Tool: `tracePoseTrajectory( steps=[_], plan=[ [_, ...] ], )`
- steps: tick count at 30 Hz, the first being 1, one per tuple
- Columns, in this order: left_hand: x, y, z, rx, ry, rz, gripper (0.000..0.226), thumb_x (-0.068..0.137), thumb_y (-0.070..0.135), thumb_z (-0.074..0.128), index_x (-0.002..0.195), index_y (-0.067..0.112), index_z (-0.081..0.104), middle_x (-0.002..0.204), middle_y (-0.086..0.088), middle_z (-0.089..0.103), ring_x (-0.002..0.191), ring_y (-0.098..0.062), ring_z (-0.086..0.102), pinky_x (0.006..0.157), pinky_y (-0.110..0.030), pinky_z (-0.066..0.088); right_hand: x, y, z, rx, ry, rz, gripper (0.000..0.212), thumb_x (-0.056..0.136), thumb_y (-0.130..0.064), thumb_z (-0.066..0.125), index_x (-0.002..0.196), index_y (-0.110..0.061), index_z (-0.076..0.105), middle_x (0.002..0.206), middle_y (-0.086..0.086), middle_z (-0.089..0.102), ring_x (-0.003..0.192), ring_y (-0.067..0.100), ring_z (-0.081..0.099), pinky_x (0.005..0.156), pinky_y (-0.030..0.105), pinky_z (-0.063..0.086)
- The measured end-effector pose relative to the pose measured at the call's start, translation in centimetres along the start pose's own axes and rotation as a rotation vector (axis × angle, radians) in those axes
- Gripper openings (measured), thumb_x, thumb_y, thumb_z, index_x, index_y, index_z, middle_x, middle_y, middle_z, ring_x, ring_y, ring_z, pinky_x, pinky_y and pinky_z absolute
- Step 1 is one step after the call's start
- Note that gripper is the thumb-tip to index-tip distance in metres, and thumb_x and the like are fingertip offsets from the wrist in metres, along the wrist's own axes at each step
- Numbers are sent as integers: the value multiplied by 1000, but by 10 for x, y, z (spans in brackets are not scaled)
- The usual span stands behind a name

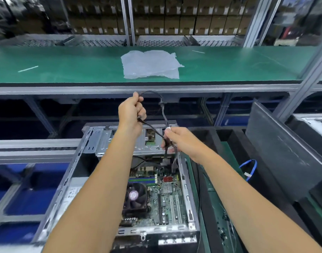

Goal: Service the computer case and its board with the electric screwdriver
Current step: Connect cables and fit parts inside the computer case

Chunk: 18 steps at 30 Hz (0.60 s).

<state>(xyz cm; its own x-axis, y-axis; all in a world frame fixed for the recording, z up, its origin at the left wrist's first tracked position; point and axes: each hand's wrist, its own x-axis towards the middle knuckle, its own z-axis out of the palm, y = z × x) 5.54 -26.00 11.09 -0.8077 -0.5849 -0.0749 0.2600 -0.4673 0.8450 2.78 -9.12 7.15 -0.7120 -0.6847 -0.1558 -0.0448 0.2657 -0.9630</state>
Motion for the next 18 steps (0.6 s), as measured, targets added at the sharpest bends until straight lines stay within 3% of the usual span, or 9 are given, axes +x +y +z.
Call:
tracePoseTrajectory(
  steps=[4, 8, 11, 13, 16, 18],
  plan=[
    [-3, 11, -35, 111, -12, -26, 28, 98, 25, 48, 75, 11, 55, 48, 6, 28, 39, -9, 23, 39, -21, 19, -2, 6, 20, -130, 152, -1, 34, 104, -38, 45, 93, -11, 62, 93, 5, 67, 81, 11, 61, 64, 17, 49],
    [-6, 9, -64, 278, -59, -14, 27, 97, 25, 49, 78, 7, 57, 46, 4, 31, 37, -11, 24, 38, -21, 22, -10, 12, 33, 117, 178, 81, 30, 104, -41, 46, 101, -12, 55, 67, 2, 63, 48, 12, 56, 42, 21, 42],
    [-12, -3, -72, 401, -93, -34, 31, 98, 29, 46, 79, 8, 58, 45, 5, 35, 35, -11, 29, 38, -20, 22, -13, 15, 45, 54, 134, 122, 29, 104, -47, 39, 100, -21, 51, 58, 5, 57, 35, 11, 45, 35, 18, 29],
    [-21, -12, -73, 485, -118, -49, 33, 99, 31, 43, 80, 9, 60, 44, 5, 40, 36, -12, 36, 39, -20, 28, -15, 18, 49, 21, 131, 116, 31, 104, -46, 41, 110, -18, 50, 57, 7, 53, 36, 8, 44, 35, 17, 24],
    [-39, -22, -76, 601, -135, -69, 36, 99, 36, 41, 81, 12, 61, 48, 4, 49, 41, -15, 48, 46, -23, 37, -23, 18, 45, 89, 100, 97, 47, 104, -36, 48, 139, -6, 36, 62, 13, 64, 40, 10, 52, 35, 20, 33],
    [-49, -23, -79, 698, -132, -88, 38, 99, 39, 40, 82, 13, 61, 52, 3, 52, 45, -16, 54, 46, -22, 39, -27, 17, 40, 183, 89, 77, 52, 104, -27, 50, 146, -6, 28, 65, 11, 71, 42, 12, 56, 39, 20, 41]
  ],
)
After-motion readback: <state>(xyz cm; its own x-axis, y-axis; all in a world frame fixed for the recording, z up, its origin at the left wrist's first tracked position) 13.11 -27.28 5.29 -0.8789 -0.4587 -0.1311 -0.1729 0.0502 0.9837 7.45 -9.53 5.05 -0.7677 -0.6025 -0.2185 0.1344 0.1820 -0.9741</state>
